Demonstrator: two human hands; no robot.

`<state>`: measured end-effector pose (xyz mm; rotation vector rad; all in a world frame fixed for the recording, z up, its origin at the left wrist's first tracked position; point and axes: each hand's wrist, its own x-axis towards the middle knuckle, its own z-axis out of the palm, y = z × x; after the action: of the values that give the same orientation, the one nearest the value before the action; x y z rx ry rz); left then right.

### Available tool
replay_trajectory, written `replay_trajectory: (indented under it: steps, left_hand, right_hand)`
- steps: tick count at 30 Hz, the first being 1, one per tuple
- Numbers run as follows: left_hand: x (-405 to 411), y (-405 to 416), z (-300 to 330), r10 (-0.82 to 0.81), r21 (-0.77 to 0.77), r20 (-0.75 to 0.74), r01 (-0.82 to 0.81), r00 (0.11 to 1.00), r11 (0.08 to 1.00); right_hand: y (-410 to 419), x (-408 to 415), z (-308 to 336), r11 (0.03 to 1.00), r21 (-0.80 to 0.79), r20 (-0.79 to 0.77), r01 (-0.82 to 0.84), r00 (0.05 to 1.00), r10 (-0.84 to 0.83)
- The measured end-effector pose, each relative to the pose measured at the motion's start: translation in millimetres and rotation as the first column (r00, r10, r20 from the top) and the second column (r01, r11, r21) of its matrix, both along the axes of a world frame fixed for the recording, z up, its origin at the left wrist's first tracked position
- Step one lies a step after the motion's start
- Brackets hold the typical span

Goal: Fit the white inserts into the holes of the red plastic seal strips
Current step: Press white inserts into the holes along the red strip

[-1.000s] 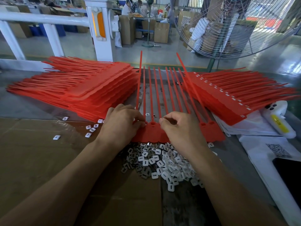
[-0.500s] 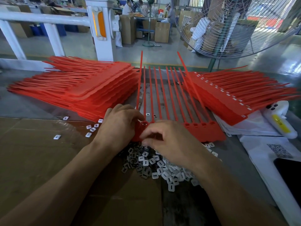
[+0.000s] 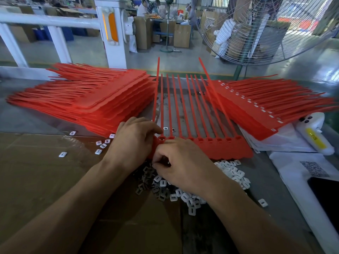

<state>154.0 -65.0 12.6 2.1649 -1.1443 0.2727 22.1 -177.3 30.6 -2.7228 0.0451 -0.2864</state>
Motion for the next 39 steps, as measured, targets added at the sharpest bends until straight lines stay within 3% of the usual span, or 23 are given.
replay_trajectory:
  steps: [7,13,25,30,33,36,39]
  left_hand:
    - [-1.7,0.4,0.5,-0.003,-0.013,-0.026,0.002,1.0,1.0]
    - [-3.7,0.4,3.3,0.0,-0.072,-0.067,-0.005,0.998,0.997]
    - [-5.4,0.9,4.1,-0.006,-0.091,-0.055,0.001,0.998,0.996]
    - [-5.0,0.6,4.1,-0.005,-0.098,-0.045,0.001,0.999,0.995]
    - [-5.2,0.5,3.2,-0.02,-0.116,-0.051,0.013,0.998,0.993]
    - [-7.5,-0.8,3.6,-0.053,-0.159,-0.06,0.043,0.997,0.986]
    - [-12.4,-2.6,5.7,-0.103,-0.217,-0.095,0.081,0.99,0.973]
  right_hand:
    - [4.4,0.9,0.6,0.997,-0.072,-0.004,-0.013,1.0,0.013]
    - [-3.0,-1.5,1.9,0.995,0.092,0.045,0.043,0.998,-0.047]
    - [2.0,2.0,-2.9,1.0,0.007,0.009,0.02,1.0,-0.02]
    - [-2.3,2.0,-2.3,0.988,0.138,0.007,0.074,0.997,-0.075]
    - [-5.3,1.0,-2.3,0.903,0.4,0.059,0.156,0.979,-0.195]
    - [-11.7,-0.2,-2.3,0.694,0.699,0.094,0.172,0.94,-0.328]
    - [-18.5,-0.5,-0.8,0.494,0.853,0.091,0.17,0.883,-0.461]
